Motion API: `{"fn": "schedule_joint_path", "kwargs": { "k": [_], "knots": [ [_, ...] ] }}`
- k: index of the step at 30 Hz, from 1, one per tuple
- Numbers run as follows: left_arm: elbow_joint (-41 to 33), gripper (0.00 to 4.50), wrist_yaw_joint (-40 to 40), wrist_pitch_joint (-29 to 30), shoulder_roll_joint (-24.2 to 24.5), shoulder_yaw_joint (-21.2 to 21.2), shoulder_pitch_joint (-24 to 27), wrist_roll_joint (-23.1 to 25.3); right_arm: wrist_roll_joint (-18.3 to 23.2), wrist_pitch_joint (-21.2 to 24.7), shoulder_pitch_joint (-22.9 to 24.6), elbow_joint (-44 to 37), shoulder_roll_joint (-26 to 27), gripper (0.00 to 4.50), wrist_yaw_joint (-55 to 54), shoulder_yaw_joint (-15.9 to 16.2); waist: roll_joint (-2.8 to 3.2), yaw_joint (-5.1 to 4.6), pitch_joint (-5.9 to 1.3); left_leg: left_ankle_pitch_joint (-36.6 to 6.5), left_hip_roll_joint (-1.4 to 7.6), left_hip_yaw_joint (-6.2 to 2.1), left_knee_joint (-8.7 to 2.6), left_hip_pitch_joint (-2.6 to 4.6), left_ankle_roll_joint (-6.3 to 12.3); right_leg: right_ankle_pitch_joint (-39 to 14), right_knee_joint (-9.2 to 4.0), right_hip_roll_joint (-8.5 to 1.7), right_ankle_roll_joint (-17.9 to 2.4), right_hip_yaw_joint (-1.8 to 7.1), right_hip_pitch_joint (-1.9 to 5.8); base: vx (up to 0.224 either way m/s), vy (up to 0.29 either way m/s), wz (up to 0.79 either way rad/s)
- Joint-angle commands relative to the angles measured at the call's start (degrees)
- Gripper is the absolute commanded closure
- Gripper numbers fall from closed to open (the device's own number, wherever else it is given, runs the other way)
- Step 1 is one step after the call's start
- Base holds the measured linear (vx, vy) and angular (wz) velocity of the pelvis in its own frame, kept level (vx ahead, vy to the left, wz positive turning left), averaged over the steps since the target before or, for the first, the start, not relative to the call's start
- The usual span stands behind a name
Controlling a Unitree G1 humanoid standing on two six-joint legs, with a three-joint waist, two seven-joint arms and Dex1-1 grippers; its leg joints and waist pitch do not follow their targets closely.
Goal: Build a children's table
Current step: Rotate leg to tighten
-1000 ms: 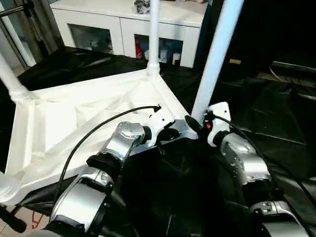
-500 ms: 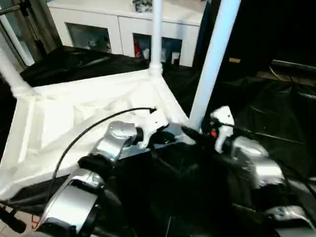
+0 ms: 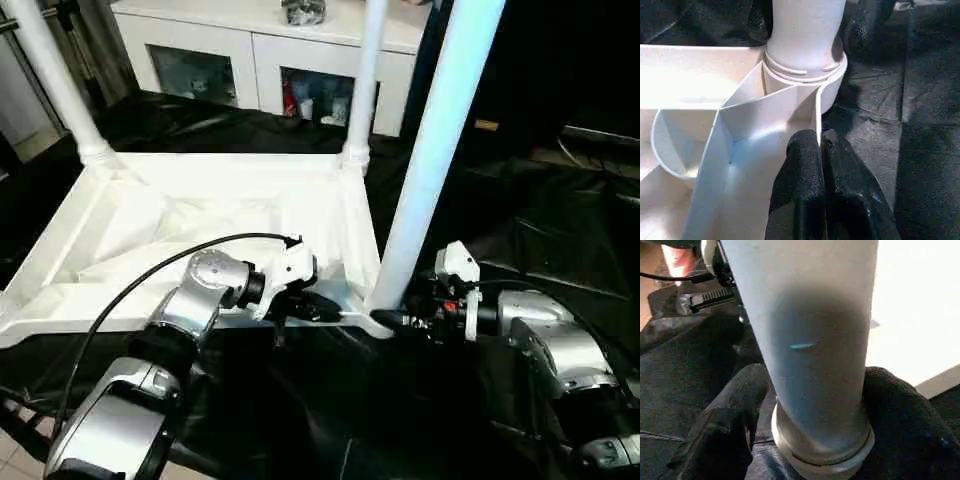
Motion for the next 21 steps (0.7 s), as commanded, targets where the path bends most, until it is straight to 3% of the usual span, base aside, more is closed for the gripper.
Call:
{"fn": "schedule_joint_path", "kwargs": {
  "k": [1,9,14,18,20,21],
  "knots": [
    [-2.45,4.5,-0.63,-0.26,-0.4,0.16,-0.32,-1.44,-0.28,1.43,1.16,-0.28,-0.28,1.62,1.7,1.84,-0.18,0.16,-3.48,-8.96,2.78,-1.02,-3.77,0.33,4.51,-8.83,-4.23,-4.19,-14.54,2.78,2.97,0.0,0.0,0.0],
    [-2.53,4.5,0.03,-0.02,-0.32,0.25,-0.44,-1.38,0.94,2.97,1.74,-1.66,0.17,2.24,1.59,2.21,-0.26,0.34,-3.53,-8.44,2.72,-1.01,-3.71,0.3,4.51,-7.75,-4.08,-4.16,-14.6,2.76,3.05,0.0,0.0,0.0],
    [-0.97,4.5,5.22,0.06,-1.92,0.87,-1.44,-0.19,0.92,3.01,2.86,-2.31,1.61,2.34,-0.64,2.09,-0.34,0.52,-3.49,-9.03,2.7,-1.01,-3.72,0.34,4.2,-9.65,-4.31,-4.22,-13.99,2.79,3.0,0.0,0.0,0.0],
    [0.95,4.5,11.08,0.72,-3.74,1.55,-2.9,0.99,-0.83,2.68,2.65,-0.72,4.04,2.39,-6.47,1.58,-0.44,0.65,-3.25,-11.12,2.61,-1.11,-3.96,0.64,3.07,-14.44,-4.91,-4.28,-12.54,2.81,2.77,0.0,0.0,0.0],
    [3.22,4.5,17.73,1.61,-6.17,1.94,-4.81,2.44,-4.36,1.23,0.93,4.05,8.38,2.41,-17.59,0.52,-0.32,0.13,-3.05,-12.59,2.34,-1.25,-4.1,0.76,1.51,-18.5,-5.31,-4.27,-11.19,2.78,2.32,0.0,0.0,0.0],
    [3.74,4.5,19.31,1.97,-6.94,2.07,-5.29,2.65,-4.96,1.2,0.37,5.41,9.65,2.42,-20.51,0.12,-0.46,-0.21,-3.04,-13.49,2.25,-1.5,-4.25,0.82,0.67,-21.6,-5.59,-4.4,-10.13,2.66,2.5,0.0,0.0,0.0]
  ]
}}
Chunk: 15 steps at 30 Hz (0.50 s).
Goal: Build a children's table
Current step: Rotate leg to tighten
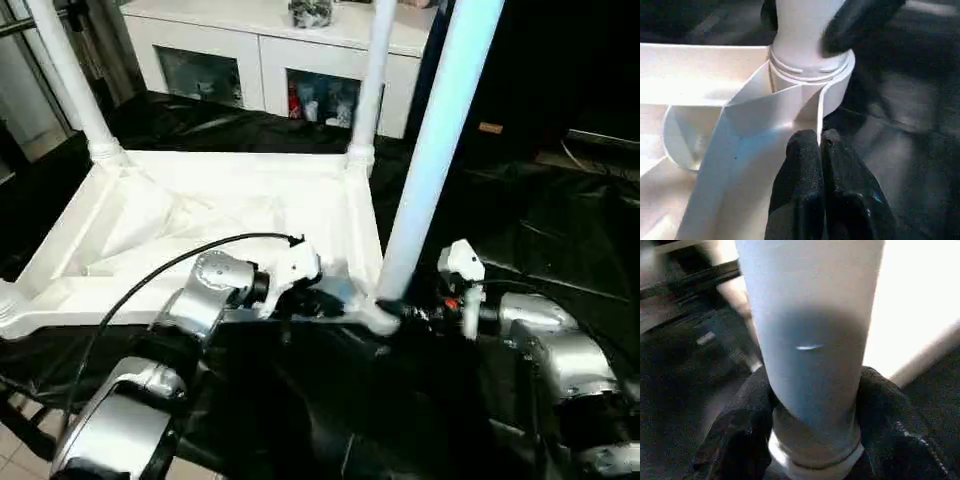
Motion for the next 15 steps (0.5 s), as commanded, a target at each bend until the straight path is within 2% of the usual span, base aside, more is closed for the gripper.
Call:
{"fn": "schedule_joint_path", "kwargs": {
  "k": [1,3,4,5,7,10,11,12,14,15],
  "knots": [
    [0.0,4.5,8.02,0.97,-4.0,1.63,-2.87,-0.23,-2.34,1.98,0.46,4.61,4.2,2.44,-6.01,3.54,-0.42,-0.3,-3.0,-13.57,2.25,-1.55,-4.29,0.38,0.56,-22.09,-5.64,-4.39,-9.99,2.63,2.38,0.0,0.0,0.0],
    [0.51,4.5,9.79,1.3,-4.84,1.76,-3.38,0.02,-2.74,1.92,0.01,5.38,5.4,2.45,-8.43,3.3,-0.4,-0.7,-2.9,-13.84,2.22,-1.6,-4.36,0.26,0.79,-22.97,-5.9,-4.32,-9.27,2.63,2.4,0.0,0.0,0.0],
    [1.03,4.5,11.31,1.54,-5.49,1.82,-3.81,0.22,-3.05,1.81,-0.38,6.0,6.41,2.46,-10.41,3.05,-0.69,-0.8,-2.95,-14.19,2.19,-1.51,-4.27,0.41,1.2,-23.11,-6.07,-4.28,-9.11,2.7,2.27,0.0,0.0,0.0],
    [1.83,4.5,14.24,2.19,-6.93,2.1,-4.71,0.39,-3.43,1.88,-1.65,7.6,8.76,2.46,-15.09,2.2,-0.44,-1.02,-2.99,-13.86,2.16,-1.47,-4.25,0.37,1.3,-22.14,-5.89,-4.22,-9.49,2.83,2.1,0.0,0.0,0.0],
    [2.69,4.5,17.31,2.9,-9.0,2.18,-5.94,0.47,-4.25,2.34,-4.12,10.68,12.23,2.46,-23.09,0.72,-0.39,-1.36,-3.08,-13.54,2.12,-1.55,-4.32,0.35,0.71,-21.23,-5.75,-4.16,-9.76,2.75,2.06,0.0,0.0,0.0],
    [2.95,4.5,17.8,2.61,-9.83,1.98,-6.28,0.58,-5.03,1.35,-5.12,12.03,13.3,2.46,-24.85,0.53,-0.35,-1.58,-3.16,-13.14,2.11,-1.53,-4.28,0.27,1.12,-19.17,-5.66,-4.13,-10.25,2.77,2.27,0.0,0.0,0.0],
    [3.08,4.5,17.61,2.33,-10.29,1.93,-6.35,0.63,-5.76,-0.18,-5.49,12.69,13.72,2.46,-24.76,0.76,-0.34,-1.57,-3.41,-11.51,2.13,-1.45,-4.1,-0.02,1.82,-14.98,-5.21,-4.16,-11.2,2.84,2.54,0.0,0.0,0.0],
    [3.08,4.5,17.22,2.08,-10.46,1.81,-6.28,0.72,-5.5,-0.74,-5.71,12.99,14.09,2.13,-24.49,0.46,-0.3,-1.5,-3.5,-10.23,2.11,-1.39,-3.99,-0.09,2.47,-12.2,-4.96,-4.16,-11.83,2.86,2.71,0.0,0.0,0.0],
    [2.86,4.5,16.3,1.62,-10.45,1.56,-6.0,0.76,-4.77,-0.83,-5.83,12.94,14.32,1.79,-23.7,-0.01,-0.25,-1.48,-3.64,-8.59,2.18,-1.31,-3.88,-0.11,3.47,-7.98,-4.45,-4.09,-13.13,2.88,2.83,0.0,0.0,0.0],
    [2.74,4.5,15.86,1.41,-10.41,1.46,-5.85,0.77,-4.42,-0.71,-5.83,12.82,14.35,1.77,-23.33,-0.18,-0.3,-1.48,-3.67,-7.73,2.16,-1.26,-3.81,-0.1,4.08,-5.9,-4.26,-4.06,-13.89,2.87,2.91,0.0,0.0,0.0]
  ]
}}
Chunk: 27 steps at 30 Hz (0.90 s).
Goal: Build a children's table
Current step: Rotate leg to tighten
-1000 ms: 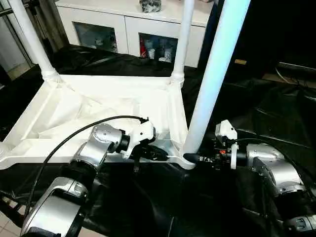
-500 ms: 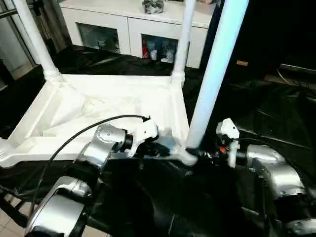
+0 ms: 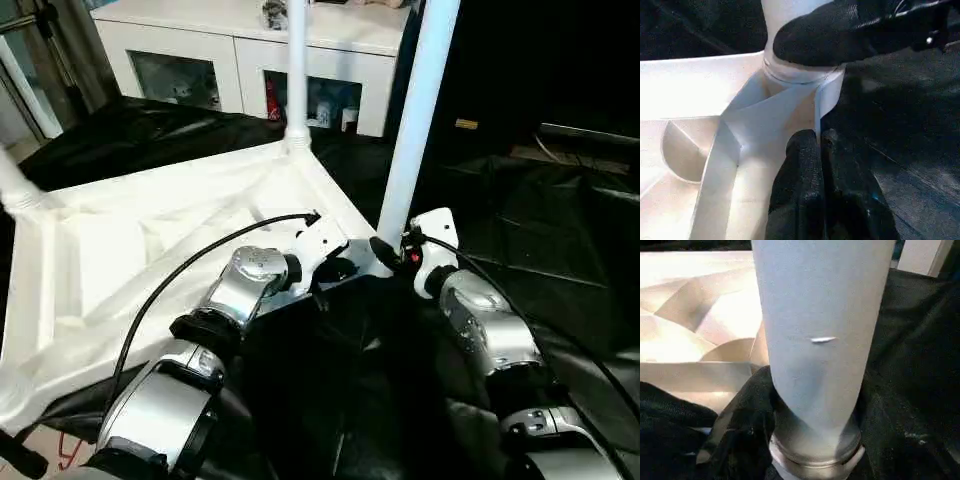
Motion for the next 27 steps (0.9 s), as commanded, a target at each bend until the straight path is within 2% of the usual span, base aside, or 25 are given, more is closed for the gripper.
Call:
{"fn": "schedule_joint_path", "kwargs": {
  "k": [1,4,7,12,16,18,21,26,27],
  "knots": [
    [-2.5,4.5,-2.16,-2.9,-3.45,-1.1,-1.74,-1.25,0.87,2.69,1.3,3.11,3.38,1.7,3.18,3.81,-0.31,0.2,-3.63,-7.49,2.18,-1.19,-3.72,-0.06,4.33,-5.46,-4.18,-4.07,-14.06,2.87,3.01,0.0,0.0,0.0],
    [-3.03,4.5,-4.45,-3.71,-2.73,-1.64,-0.9,-1.64,1.11,1.97,1.17,3.11,2.8,1.38,4.15,3.64,-0.28,0.26,-3.49,-8.19,2.26,-1.13,-3.74,0.02,4.77,-6.67,-4.32,-4.2,-14.56,2.85,3.01,0.0,0.0,0.0],
    [-3.63,4.5,-6.69,-3.91,-1.59,-1.86,-0.08,-1.98,0.95,1.36,1.01,3.36,1.23,1.13,6.73,3.65,-0.22,0.27,-3.41,-9.1,2.31,-1.16,-3.83,0.05,4.39,-8.54,-4.49,-4.25,-14.32,2.87,2.99,0.0,0.0,0.0],
    [-5.52,4.5,-12.62,-4.42,0.68,-2.26,1.42,-3.05,2.21,1.53,1.89,0.89,-2.8,1.13,15.24,4.47,-0.12,0.53,-3.47,-9.03,2.49,-1.11,-3.76,0.13,4.8,-6.76,-4.29,-4.28,-15.12,2.92,3.09,0.0,0.0,0.0],
    [-7.44,4.5,-18.36,-5.15,2.87,-2.76,2.75,-4.17,3.11,1.3,3.16,-1.92,-6.49,1.13,22.92,5.72,0.09,1.02,-3.44,-8.81,2.64,-1.03,-3.74,0.17,5.12,-5.71,-4.14,-4.25,-15.57,2.91,3.02,0.0,0.0,0.0],
    [-8.68,4.5,-21.67,-5.28,4.43,-2.75,3.57,-4.7,3.64,0.66,4.62,-4.56,-9.38,1.13,29.33,6.96,0.12,1.59,-3.41,-8.73,2.77,-0.9,-3.64,-0.01,5.44,-4.9,-3.94,-4.15,-15.63,2.85,3.2,0.0,0.0,0.0],
    [-9.42,4.5,-23.79,-5.47,5.78,-2.64,4.09,-5.1,4.68,1.27,5.86,-6.76,-11.43,1.13,33.59,7.78,0.02,1.86,-3.4,-9.12,2.73,-0.9,-3.66,0.07,5.23,-6.84,-4.07,-4.23,-15.32,2.78,3.1,0.0,0.0,0.0],
    [-10.69,4.5,-27.07,-5.37,8.03,-2.64,5.07,-5.75,7.27,3.29,7.6,-10.17,-13.96,1.13,39.42,8.5,0.12,2.23,-3.38,-8.85,2.92,-0.97,-3.74,0.02,5.23,-7.18,-4.01,-4.21,-15.18,2.74,2.91,0.0,0.0,0.0],
    [-11.25,4.5,-28.31,-5.1,8.71,-2.63,5.43,-6.13,8.0,4.14,7.89,-10.99,-14.3,1.27,40.63,8.51,0.11,2.19,-3.38,-9.08,2.86,-0.95,-3.76,0.07,5.12,-7.63,-4.07,-4.12,-15.08,2.71,2.88,0.0,0.0,0.0]
  ]
}}
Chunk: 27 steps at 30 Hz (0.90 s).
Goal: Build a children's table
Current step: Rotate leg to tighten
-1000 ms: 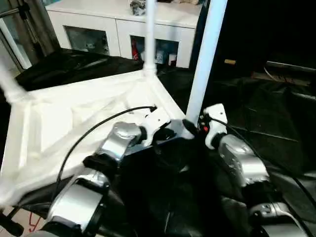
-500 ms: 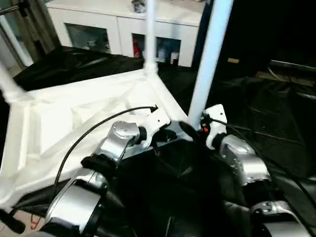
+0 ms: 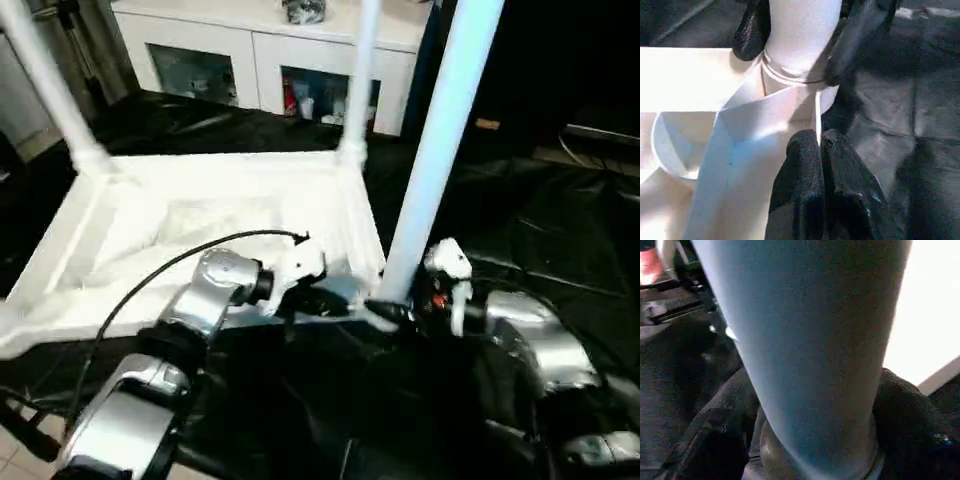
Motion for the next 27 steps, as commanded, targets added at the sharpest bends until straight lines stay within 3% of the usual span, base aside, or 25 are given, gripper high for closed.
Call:
{"fn": "schedule_joint_path", "kwargs": {
  "k": [1,7,13,19,21,27],
  "knots": [
    [-2.97,4.5,-1.97,-0.15,0.46,0.36,-0.06,-1.93,2.04,1.65,1.02,-2.75,-0.14,1.37,3.77,1.55,-0.19,0.16,-3.56,-9.31,2.83,-0.99,-3.78,0.36,4.76,-8.5,-4.16,-4.2,-14.83,2.81,3.09,0.0,0.0,0.0],
    [-3.83,4.5,-4.05,0.44,1.78,0.42,0.79,-2.31,2.79,2.75,1.59,-4.0,-0.27,1.81,4.94,2.09,-0.14,0.44,-3.65,-8.26,2.81,-0.98,-3.74,0.35,4.4,-7.14,-3.94,-4.17,-14.84,2.79,3.0,0.0,0.0,0.0],
    [-3.46,4.5,-1.71,0.89,1.23,0.39,0.6,-1.83,3.38,4.21,1.84,-4.61,0.46,1.94,4.2,1.99,-0.16,0.53,-3.7,-7.94,2.75,-0.97,-3.66,0.33,4.22,-7.09,-3.92,-4.22,-14.66,2.79,3.06,0.0,0.0,0.0],
    [0.99,4.5,10.39,1.37,-1.92,1.84,-2.55,0.98,-0.19,2.11,0.48,0.2,4.64,1.97,-6.74,0.81,-0.25,0.56,-3.51,-9.93,2.51,-1.0,-3.75,0.66,2.7,-11.89,-4.6,-4.29,-13.27,2.9,2.74,0.0,0.0,0.0],
    [2.26,4.5,14.14,1.97,-3.12,2.2,-3.66,1.64,-1.54,1.05,-0.43,2.55,6.78,1.99,-11.9,0.09,-0.33,0.32,-3.49,-10.11,2.43,-1.25,-3.99,0.55,1.8,-13.9,-4.75,-4.32,-12.23,2.83,2.94,0.0,0.0,0.0],
    [5.37,4.5,24.38,4.5,-6.99,3.12,-6.46,2.89,-4.07,0.73,-3.53,9.14,13.43,1.99,-26.8,-1.89,-0.37,-0.96,-3.61,-9.42,2.15,-1.26,-3.83,0.45,1.59,-12.79,-4.73,-4.18,-12.26,2.88,2.97,0.0,0.0,0.0]
  ]
}}
